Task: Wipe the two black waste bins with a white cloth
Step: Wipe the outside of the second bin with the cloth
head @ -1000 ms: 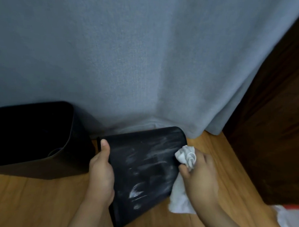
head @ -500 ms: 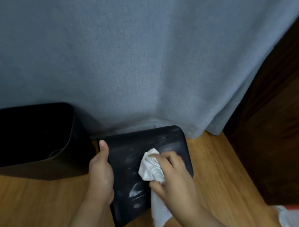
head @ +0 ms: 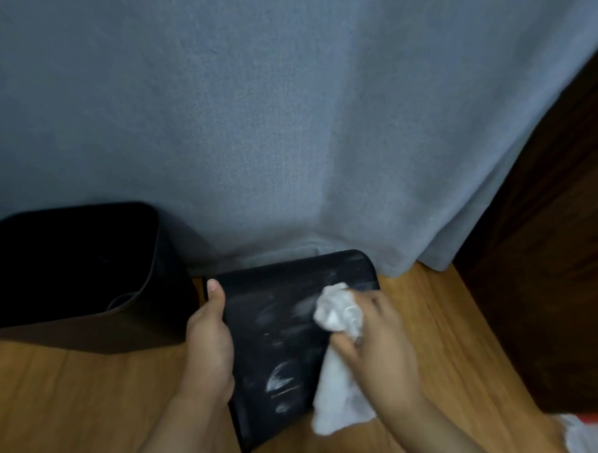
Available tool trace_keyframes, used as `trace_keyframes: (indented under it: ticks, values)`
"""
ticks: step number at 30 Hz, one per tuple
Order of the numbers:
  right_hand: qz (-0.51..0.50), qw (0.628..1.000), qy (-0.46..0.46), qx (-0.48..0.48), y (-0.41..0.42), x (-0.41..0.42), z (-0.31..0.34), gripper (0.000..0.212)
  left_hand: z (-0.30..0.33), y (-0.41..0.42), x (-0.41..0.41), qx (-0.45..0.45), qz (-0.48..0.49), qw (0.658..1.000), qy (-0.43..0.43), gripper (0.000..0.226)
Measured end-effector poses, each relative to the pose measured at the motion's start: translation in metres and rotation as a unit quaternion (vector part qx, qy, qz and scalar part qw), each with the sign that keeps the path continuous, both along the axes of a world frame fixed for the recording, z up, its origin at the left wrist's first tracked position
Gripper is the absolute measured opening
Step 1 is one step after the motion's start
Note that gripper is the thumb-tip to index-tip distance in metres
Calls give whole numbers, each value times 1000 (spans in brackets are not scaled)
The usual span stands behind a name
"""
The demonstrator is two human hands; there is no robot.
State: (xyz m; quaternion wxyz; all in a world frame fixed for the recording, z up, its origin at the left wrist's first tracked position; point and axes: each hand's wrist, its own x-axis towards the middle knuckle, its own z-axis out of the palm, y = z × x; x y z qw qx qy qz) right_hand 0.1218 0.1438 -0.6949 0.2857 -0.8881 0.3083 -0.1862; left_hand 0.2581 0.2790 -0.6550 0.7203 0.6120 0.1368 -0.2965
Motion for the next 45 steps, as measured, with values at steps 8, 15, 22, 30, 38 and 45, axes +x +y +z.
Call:
trace_keyframes:
  ticks: [8, 15, 22, 30, 38, 45]
  values:
    - [-129, 991, 20, 32, -22, -3, -9, 36, 9, 2, 0, -31, -50, 998, 14, 61]
    - [-152, 987, 14, 53, -28, -5, -9, 30, 10, 10, -13, -127, -115, 982, 78, 63]
    - [57, 997, -9, -46, 27, 10, 13, 50, 12, 0, -13, -86, -143, 982, 85, 73]
    - [-120, 992, 6, 24, -10, -5, -7, 45, 12, -6, -15, -41, -93, 995, 2, 61]
    - [-62, 998, 24, 4, -10, -13, -12, 43, 8, -1, -10, -46, -69, 996, -7, 61]
    - [73, 997, 0, 10, 27, -2, -2, 46, 4, -3, -11, -33, -49, 998, 0, 63]
